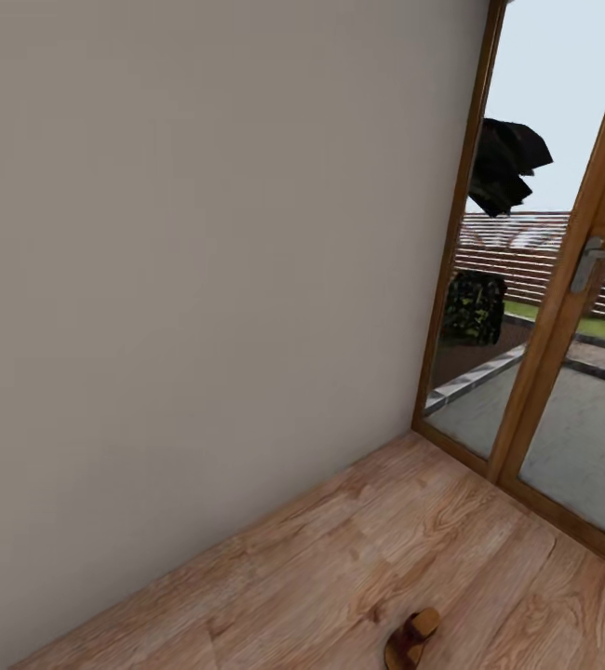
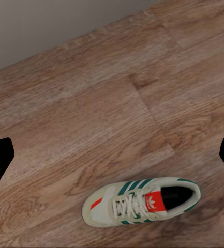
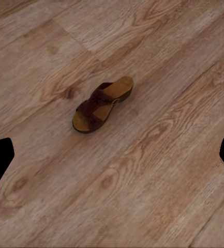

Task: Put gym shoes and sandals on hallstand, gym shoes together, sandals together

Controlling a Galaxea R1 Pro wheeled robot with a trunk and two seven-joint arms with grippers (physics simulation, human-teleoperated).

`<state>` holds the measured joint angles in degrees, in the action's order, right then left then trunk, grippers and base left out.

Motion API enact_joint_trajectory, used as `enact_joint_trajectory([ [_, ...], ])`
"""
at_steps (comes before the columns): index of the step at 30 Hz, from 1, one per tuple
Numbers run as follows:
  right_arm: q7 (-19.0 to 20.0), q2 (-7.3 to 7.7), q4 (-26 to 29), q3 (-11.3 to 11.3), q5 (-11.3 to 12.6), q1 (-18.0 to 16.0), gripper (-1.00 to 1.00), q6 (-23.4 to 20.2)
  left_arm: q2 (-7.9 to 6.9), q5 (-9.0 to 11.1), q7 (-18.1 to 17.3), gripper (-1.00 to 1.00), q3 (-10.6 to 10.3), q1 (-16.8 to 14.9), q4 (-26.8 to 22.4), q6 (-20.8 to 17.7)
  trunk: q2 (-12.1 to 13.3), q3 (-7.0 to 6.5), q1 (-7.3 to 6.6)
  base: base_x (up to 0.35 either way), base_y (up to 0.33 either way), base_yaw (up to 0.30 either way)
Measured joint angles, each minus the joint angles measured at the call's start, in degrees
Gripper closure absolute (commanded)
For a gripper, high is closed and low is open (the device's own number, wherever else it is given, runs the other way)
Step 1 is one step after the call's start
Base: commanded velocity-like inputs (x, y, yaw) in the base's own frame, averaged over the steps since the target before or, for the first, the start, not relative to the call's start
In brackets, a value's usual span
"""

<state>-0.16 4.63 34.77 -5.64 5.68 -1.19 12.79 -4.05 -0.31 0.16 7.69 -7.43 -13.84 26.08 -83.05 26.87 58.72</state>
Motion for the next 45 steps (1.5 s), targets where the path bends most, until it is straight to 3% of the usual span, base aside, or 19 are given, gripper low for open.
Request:
enact_joint_trajectory([
  [9,0.0,0.00,0.0,0.1,0.0,0.0,-1.00,0.0,0.00,0.0,0.0,-1.00,0.0,0.0,0.0,0.0,0.0,0.00,0.00,0.065,-0.160,0.170],
  [45,0.0,0.00,0.0,0.1,0.1,0.0,-1.00,0.0,0.00,0.0,0.0,-1.00,0.0,0.0,0.0,0.0,0.0,0.00,0.01,0.002,-0.004,0.277],
])
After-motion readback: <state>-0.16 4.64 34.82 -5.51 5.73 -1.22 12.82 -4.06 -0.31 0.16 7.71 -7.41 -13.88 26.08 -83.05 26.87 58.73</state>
